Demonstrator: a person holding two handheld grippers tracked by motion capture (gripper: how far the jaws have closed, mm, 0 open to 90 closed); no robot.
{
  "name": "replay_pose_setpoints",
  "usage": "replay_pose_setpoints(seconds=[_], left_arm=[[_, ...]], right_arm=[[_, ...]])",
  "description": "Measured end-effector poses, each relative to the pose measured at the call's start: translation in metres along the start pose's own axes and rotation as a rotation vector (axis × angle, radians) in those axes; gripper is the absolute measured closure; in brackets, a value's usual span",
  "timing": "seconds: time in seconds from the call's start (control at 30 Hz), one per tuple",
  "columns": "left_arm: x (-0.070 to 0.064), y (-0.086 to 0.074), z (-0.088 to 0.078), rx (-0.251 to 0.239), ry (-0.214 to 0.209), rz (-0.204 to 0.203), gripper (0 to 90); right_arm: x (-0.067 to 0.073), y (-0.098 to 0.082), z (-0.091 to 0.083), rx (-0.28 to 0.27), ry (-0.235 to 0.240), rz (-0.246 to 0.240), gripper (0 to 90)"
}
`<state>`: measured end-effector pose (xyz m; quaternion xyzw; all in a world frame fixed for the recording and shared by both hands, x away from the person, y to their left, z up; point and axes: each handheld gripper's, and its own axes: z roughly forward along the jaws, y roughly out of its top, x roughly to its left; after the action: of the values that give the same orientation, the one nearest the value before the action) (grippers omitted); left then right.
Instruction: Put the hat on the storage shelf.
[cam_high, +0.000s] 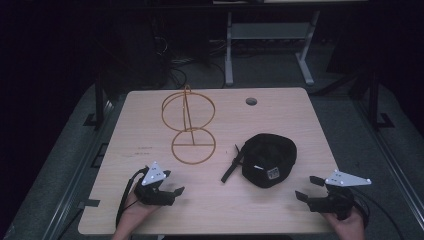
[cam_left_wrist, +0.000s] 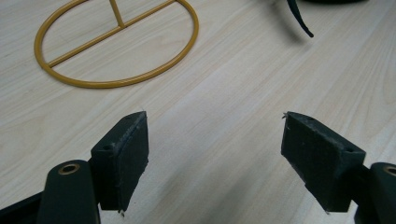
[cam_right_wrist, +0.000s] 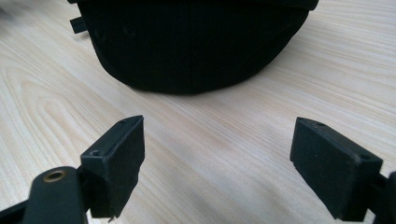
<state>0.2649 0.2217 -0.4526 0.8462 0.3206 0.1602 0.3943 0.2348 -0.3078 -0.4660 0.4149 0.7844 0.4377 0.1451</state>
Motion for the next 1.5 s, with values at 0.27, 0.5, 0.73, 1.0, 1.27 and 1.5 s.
replay_pose_setpoints(seconds=[0.27, 0.5, 0.73, 1.0, 1.27, 1.5], left_arm=[[0.002, -0.002, 0.0, -0.005, 0.011, -0.025, 22.4], [-0.007, 0.001, 0.002, -0.008, -0.014, -0.004, 22.2], [-0.018, 0.007, 0.005, -0.016, -0.04, 0.026, 21.6], [-0.03, 0.02, 0.009, -0.026, -0.052, 0.072, 21.3], [-0.039, 0.032, 0.013, -0.014, -0.09, 0.103, 21.4], [-0.047, 0.052, 0.017, -0.02, -0.14, 0.118, 21.6]], right_arm=[[-0.001, 0.001, -0.001, -0.002, 0.002, -0.006, 17.5], [-0.002, 0.001, -0.004, -0.011, -0.012, -0.001, 17.5], [0.0, 0.001, -0.005, -0.018, -0.012, 0.0, 17.5], [0.001, 0.002, -0.003, -0.016, -0.004, -0.007, 17.5], [0.0, 0.001, -0.004, -0.021, -0.002, 0.002, 17.5], [-0.001, 0.001, -0.005, -0.032, -0.002, 0.001, 17.5]])
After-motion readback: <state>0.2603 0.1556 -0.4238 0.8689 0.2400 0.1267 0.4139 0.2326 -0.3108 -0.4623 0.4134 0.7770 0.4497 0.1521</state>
